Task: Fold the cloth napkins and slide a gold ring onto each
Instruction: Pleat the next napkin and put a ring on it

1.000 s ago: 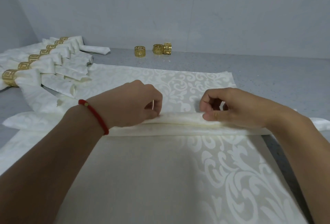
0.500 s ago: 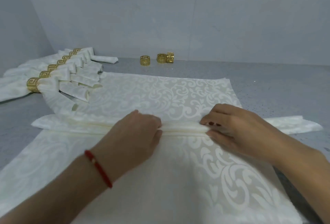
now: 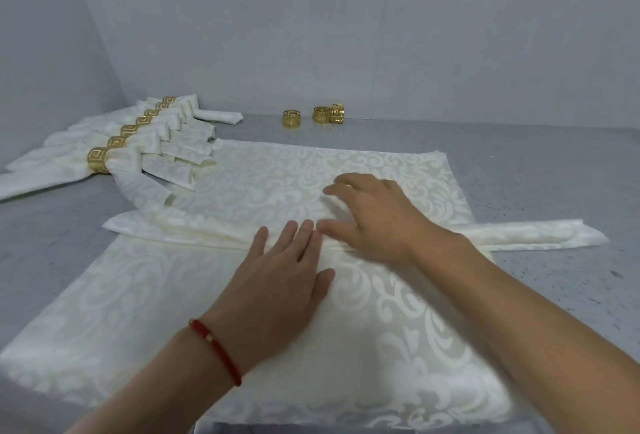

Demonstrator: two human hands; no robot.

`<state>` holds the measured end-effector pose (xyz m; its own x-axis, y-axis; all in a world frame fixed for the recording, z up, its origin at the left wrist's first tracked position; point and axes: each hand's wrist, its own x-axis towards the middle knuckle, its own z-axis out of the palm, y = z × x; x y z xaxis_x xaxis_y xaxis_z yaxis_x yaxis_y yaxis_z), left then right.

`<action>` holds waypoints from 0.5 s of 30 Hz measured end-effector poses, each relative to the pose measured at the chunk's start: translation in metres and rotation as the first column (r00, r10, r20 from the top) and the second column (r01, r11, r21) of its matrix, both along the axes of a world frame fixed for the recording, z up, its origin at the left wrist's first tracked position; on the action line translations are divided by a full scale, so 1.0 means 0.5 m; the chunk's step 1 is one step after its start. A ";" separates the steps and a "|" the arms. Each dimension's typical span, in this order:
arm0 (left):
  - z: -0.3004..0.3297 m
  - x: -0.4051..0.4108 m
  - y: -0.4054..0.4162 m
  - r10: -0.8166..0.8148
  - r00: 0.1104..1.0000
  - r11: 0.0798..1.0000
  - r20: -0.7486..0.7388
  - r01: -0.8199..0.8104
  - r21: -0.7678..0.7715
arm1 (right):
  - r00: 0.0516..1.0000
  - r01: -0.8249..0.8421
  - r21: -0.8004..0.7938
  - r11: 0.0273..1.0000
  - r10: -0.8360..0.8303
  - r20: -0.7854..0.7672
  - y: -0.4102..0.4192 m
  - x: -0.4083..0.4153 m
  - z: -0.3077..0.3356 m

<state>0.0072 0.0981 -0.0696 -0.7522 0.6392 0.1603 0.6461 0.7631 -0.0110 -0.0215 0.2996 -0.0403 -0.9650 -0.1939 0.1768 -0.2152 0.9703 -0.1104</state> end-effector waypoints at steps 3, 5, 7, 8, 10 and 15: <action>0.022 -0.008 0.001 -0.012 1.000 0.999 0.007 0.011 0.047 | 0.996 0.015 -0.033 0.999 -0.012 0.083 0.009 0.004 -0.032; 0.050 -0.020 0.007 0.040 0.999 0.990 0.007 -0.041 0.138 | 0.993 0.006 -0.076 0.997 0.003 0.115 0.012 0.008 -0.036; 0.074 -0.046 0.015 0.129 0.985 0.974 0.112 -0.147 0.170 | 0.990 0.007 -0.090 0.996 0.005 0.138 0.013 0.008 -0.035; 0.082 -0.061 0.021 0.163 0.979 0.975 0.125 -0.179 0.132 | 0.989 0.015 -0.098 0.995 0.000 0.145 0.013 0.006 -0.034; 0.096 -0.091 0.034 0.189 0.969 0.980 0.159 -0.196 0.027 | 0.989 0.026 -0.107 0.994 -0.010 0.145 0.014 0.003 -0.036; 0.156 -0.114 0.052 0.186 0.907 0.966 0.378 -0.098 -0.241 | 0.994 0.047 -0.148 0.988 -0.032 0.100 0.014 0.002 -0.036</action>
<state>-0.0496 0.1241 0.0083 -0.8104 0.5061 -0.2952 0.5157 0.8553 0.0506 -0.0204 0.3065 -0.0585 -0.9854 -0.1335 0.1060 -0.1580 0.9487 -0.2739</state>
